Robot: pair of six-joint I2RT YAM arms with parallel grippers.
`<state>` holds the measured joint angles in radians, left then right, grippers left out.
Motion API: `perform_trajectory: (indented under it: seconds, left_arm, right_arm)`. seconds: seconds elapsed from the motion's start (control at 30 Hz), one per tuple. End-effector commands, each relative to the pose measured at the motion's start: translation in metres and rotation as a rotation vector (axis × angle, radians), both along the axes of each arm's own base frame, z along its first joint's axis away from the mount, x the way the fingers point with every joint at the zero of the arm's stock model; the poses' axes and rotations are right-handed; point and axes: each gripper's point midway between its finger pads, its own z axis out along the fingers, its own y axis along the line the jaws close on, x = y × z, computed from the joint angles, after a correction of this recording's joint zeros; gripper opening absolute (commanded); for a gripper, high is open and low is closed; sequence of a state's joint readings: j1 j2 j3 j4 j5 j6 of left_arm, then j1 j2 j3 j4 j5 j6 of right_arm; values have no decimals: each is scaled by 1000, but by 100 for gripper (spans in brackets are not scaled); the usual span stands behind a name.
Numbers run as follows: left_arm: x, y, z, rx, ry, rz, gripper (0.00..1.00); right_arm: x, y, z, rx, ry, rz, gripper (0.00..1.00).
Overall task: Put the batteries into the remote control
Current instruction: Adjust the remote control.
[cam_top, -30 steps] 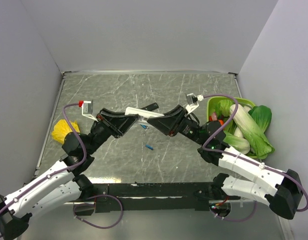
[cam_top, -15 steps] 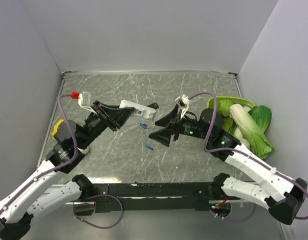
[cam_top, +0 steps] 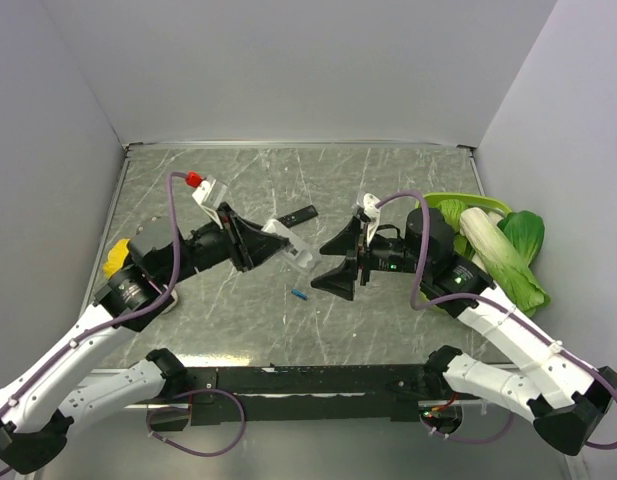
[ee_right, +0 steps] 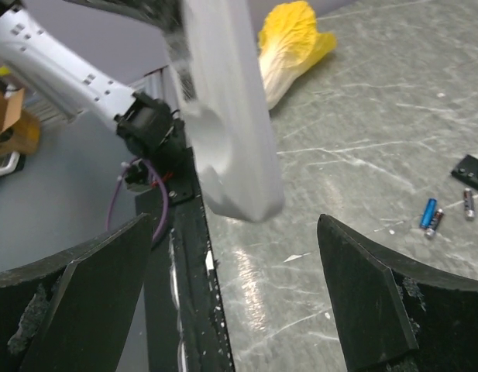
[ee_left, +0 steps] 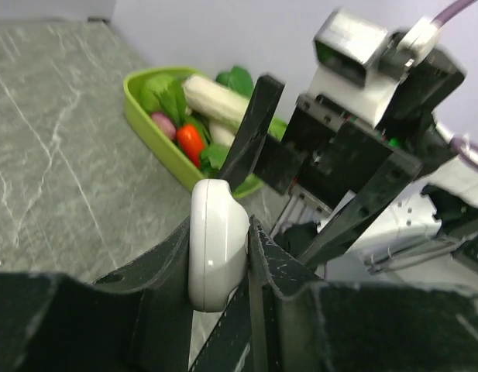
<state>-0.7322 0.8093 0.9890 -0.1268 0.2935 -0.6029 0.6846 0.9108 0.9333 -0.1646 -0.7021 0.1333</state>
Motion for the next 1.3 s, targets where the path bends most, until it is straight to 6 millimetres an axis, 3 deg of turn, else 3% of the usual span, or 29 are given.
perform_trajectory:
  seconds: [0.0,0.2,0.4,0.8,0.9,0.93,1.0,1.03,1.07,1.13,1.17,1.27]
  left_arm:
    - [-16,-3,17,33,-62,-95,1]
    - [-27,-8,13,54,-101,-173,1]
    - [-43,-17,16,42,-140,-298,1]
    - [-46,-24,14,55,-153,-359,1]
    - [-45,-25,12,67,-156,-360,1]
    - [-45,-24,13,66,-158,-358,1]
    - [-43,-25,14,66,-164,-352,2]
    - [-41,-25,13,67,-161,-340,4]
    - [-41,-23,15,60,-166,-332,9]
    - [-38,-20,16,55,-175,-294,23]
    - [-37,-18,18,49,-180,-278,46]
    - [-34,-7,24,1,-206,-202,79]
  right_arm:
    - [-16,0,33,33,-80,104,94]
    - [-24,1,52,52,-57,150,93]
    - [-21,13,57,54,0,208,89]
    - [-27,29,55,70,100,345,66]
    - [-25,31,52,70,118,352,52]
    - [-25,32,52,73,114,355,39]
    - [-25,33,50,75,121,362,23]
    - [-24,33,51,81,121,355,6]
    - [-20,34,54,100,115,343,0]
    - [-12,30,49,111,141,306,0]
    - [-7,29,57,145,122,295,0]
    - [7,23,59,180,123,230,0]
